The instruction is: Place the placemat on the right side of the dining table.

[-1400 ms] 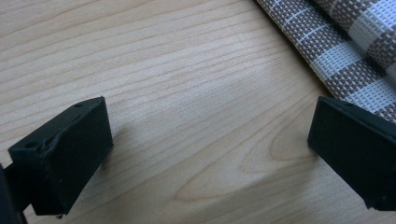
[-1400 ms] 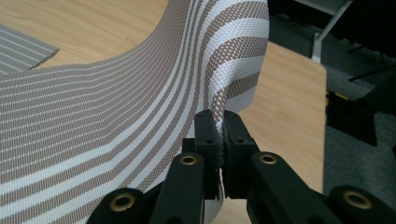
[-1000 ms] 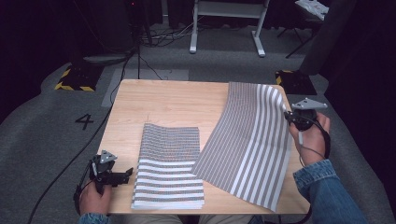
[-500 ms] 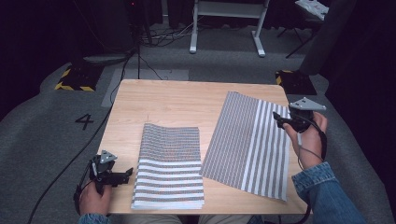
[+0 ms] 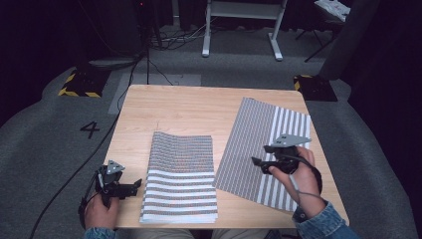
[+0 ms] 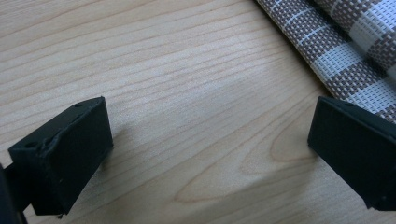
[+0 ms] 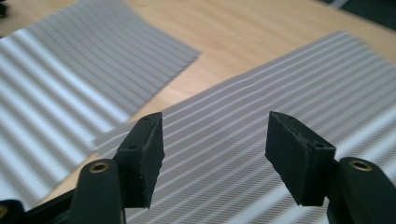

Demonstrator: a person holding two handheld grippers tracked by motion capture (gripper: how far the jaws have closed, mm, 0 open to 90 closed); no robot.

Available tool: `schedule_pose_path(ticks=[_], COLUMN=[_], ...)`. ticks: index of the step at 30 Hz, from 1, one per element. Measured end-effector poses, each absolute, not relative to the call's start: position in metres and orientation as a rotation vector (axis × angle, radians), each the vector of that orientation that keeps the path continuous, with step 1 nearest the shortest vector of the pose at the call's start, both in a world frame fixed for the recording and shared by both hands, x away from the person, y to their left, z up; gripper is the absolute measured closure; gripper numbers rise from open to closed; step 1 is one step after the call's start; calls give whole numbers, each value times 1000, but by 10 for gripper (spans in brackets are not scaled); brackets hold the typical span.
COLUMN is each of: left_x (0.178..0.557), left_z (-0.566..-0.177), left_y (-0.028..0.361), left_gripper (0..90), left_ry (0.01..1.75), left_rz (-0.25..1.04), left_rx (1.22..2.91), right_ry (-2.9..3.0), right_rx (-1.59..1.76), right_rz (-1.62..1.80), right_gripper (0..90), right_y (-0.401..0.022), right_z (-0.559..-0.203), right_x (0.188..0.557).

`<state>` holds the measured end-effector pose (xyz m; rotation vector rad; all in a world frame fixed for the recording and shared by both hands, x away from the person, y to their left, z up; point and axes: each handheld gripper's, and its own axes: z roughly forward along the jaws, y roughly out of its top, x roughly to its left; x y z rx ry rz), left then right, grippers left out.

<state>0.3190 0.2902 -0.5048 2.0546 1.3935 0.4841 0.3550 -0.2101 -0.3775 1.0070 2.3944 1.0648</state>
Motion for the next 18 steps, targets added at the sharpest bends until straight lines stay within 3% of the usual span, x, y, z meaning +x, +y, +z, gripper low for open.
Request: schedule_pose_path(ticks=[7, 18], left_x=[319, 319], left_z=[-505, -505], left_y=[290, 290], left_gripper=[0, 0], left_ry=[1393, 1393], left_rz=[483, 484], left_rx=[2055, 2055], right_ry=[2552, 2656], right_rx=[945, 898], right_rz=[1021, 892], right_gripper=[354, 295], right_y=[-169, -144], right_z=[-417, -470], right_x=[341, 340])
